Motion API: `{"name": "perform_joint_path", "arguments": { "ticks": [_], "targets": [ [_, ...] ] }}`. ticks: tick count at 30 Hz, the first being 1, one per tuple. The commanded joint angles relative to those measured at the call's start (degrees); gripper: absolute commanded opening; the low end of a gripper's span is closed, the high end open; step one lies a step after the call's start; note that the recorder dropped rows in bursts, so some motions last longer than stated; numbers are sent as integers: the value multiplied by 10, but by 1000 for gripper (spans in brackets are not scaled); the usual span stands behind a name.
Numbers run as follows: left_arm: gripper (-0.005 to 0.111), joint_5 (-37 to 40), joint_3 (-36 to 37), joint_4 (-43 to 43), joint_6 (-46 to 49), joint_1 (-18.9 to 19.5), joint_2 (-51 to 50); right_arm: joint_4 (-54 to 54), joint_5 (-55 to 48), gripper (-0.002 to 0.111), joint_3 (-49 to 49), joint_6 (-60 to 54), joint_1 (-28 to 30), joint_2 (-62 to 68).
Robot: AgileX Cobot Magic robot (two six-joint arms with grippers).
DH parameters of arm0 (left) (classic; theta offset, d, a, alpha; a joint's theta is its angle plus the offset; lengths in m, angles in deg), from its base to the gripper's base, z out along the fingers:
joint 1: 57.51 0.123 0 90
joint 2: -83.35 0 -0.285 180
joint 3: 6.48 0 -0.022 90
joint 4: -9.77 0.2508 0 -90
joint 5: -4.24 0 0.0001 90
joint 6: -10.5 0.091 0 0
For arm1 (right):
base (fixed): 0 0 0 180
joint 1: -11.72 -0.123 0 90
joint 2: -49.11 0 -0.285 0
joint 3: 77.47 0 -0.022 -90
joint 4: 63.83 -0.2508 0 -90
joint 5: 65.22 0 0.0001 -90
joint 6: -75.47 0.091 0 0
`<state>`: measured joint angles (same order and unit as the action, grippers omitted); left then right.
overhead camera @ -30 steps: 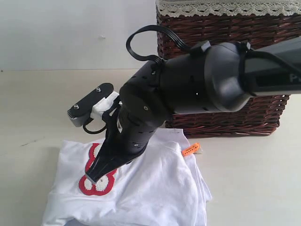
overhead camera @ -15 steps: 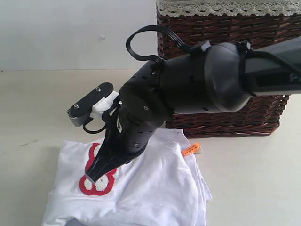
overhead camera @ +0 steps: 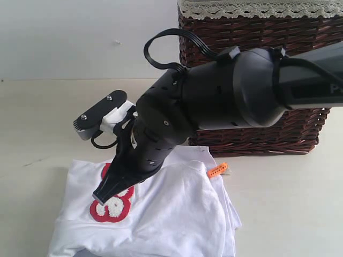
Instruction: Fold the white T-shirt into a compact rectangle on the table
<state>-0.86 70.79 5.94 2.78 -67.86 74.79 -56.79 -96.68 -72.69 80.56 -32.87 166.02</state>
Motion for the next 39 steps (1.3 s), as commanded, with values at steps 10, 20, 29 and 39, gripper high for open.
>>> {"name": "perform_joint_path", "arguments": {
  "ticks": [10,20,29,39],
  "targets": [
    [0,85,-1,3,131,72,8,0,15,0,1,1,-1,-4],
    [0,194,-1,4,127,81,8,0,15,0,1,1,-1,-4],
    [0,242,-1,15,103,92,8,0,15,0,1,1,-1,-4],
    [0,242,-1,15,104,92,8,0,15,0,1,1,-1,-4]
  ]
}}
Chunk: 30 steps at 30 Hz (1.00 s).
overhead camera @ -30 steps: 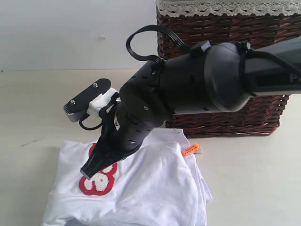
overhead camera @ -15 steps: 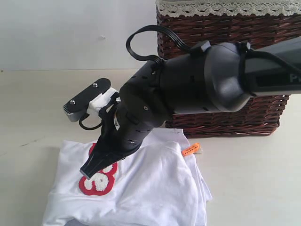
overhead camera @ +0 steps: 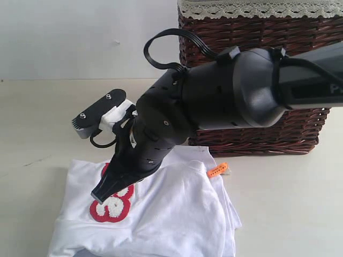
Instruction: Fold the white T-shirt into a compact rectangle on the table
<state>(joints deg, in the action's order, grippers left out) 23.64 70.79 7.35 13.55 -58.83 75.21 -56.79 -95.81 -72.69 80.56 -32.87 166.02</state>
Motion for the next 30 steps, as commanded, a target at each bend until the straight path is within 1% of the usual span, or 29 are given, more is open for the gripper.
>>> {"name": "perform_joint_path", "arguments": {
  "ticks": [1,3,8,12,14,15,16,17,18,22,25,26,30],
  "targets": [
    [0,-3,-1,1,-4,2,4,0,6,0,1,1,-1,-4],
    [0,-3,-1,1,-4,2,4,0,6,0,1,1,-1,-4],
    [0,-3,-1,1,-4,2,4,-36,74,0,1,13,-1,-3],
    [0,-3,-1,1,-4,2,4,-65,47,0,1,16,-1,-3],
    [0,-3,-1,1,-4,2,4,-64,-16,0,1,15,-1,-3],
    [0,-3,-1,1,-4,2,4,-38,-65,0,1,10,-1,-3],
    [0,-3,-1,1,-4,2,4,-26,-84,0,1,10,-1,-3],
    [0,-3,-1,1,-4,2,4,-44,-100,0,1,9,-1,4],
    [0,-3,-1,1,-4,2,4,-64,-100,0,1,2,-1,11],
    [0,-3,-1,1,-4,2,4,-173,-82,0,1,-101,-1,69],
    [0,-3,-1,1,-3,2,4,-178,-38,0,-4,-95,-1,99],
    [0,-3,-1,1,-3,2,4,-178,-37,0,-13,-95,-1,108],
    [0,-3,-1,1,-3,2,4,-178,-91,0,-77,-95,-1,147]
  ]
}}
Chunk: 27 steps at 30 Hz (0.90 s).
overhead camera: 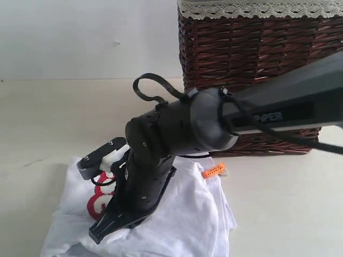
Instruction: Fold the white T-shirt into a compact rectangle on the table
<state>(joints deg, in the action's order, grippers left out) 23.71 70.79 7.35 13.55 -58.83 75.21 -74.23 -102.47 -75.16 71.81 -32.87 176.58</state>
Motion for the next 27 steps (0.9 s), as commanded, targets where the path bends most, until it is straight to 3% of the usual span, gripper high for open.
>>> {"name": "perform_joint_path", "arguments": {
  "ticks": [1,8,14,21,27],
  "targets": [
    [0,-3,-1,1,-3,2,4,-4,-42,0,-76,-8,-1,56],
    [0,-3,-1,1,-3,2,4,1,-143,0,-253,-9,-1,142],
    [0,-3,-1,1,-3,2,4,8,-172,0,-295,-17,-4,124],
    [0,-3,-1,1,-3,2,4,109,-179,0,-210,31,-51,11],
    [0,-3,-1,1,-3,2,4,163,-166,0,-80,106,-4,-30]
  ]
}}
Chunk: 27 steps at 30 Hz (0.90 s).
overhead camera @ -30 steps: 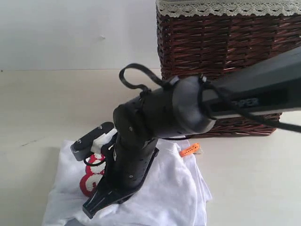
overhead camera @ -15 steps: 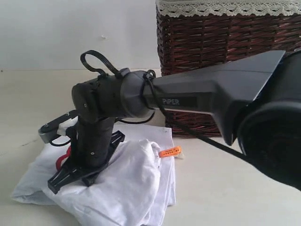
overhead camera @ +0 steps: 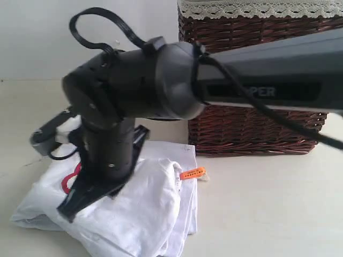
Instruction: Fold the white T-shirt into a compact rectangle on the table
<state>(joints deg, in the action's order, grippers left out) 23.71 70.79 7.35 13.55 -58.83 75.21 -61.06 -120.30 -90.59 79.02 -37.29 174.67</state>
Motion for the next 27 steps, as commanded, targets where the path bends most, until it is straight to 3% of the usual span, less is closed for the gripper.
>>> {"name": "perform_joint_path", "arguments": {
  "ticks": [1,4,9,18,27],
  "targets": [
    [0,-3,-1,1,-3,2,4,31,31,0,96,34,51,-10],
    [0,-3,-1,1,-3,2,4,33,101,0,142,45,81,-3],
    [0,-3,-1,1,-3,2,4,33,144,0,134,46,108,37],
    [0,-3,-1,1,-3,2,4,37,145,0,16,40,110,91],
    [0,-3,-1,1,-3,2,4,-39,114,0,-13,-25,104,116]
  ]
}}
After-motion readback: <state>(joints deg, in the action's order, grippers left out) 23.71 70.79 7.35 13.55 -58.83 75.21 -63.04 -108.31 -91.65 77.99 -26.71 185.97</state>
